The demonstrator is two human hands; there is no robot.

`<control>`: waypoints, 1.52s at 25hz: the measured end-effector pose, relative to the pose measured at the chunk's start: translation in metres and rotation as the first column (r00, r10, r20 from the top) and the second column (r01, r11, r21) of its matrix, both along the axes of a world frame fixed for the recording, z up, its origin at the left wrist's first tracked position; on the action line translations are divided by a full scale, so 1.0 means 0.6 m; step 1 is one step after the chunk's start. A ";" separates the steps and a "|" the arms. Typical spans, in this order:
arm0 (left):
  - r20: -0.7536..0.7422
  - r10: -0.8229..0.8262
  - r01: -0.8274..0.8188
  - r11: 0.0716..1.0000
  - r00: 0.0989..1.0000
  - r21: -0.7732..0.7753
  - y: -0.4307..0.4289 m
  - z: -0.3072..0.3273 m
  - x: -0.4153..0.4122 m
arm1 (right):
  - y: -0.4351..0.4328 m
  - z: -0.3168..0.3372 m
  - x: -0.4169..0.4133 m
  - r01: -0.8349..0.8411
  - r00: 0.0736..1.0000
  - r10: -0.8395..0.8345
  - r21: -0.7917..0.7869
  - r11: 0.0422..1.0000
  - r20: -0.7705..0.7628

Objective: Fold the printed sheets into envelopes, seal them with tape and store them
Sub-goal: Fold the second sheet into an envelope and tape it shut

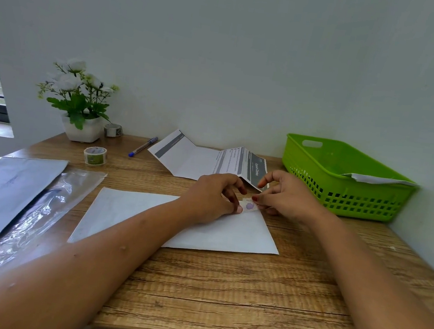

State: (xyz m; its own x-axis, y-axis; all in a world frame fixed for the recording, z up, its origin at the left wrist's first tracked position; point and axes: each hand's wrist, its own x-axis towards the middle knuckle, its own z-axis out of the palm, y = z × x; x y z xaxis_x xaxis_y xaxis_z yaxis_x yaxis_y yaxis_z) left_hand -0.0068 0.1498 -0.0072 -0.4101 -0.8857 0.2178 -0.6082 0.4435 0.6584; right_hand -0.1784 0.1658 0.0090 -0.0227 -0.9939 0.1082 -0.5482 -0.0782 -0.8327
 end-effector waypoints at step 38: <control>0.424 0.015 0.043 0.991 0.905 -0.129 0.016 0.011 -0.007 | -0.040 -0.021 -0.005 0.122 0.950 -0.106 0.036 0.992 -0.295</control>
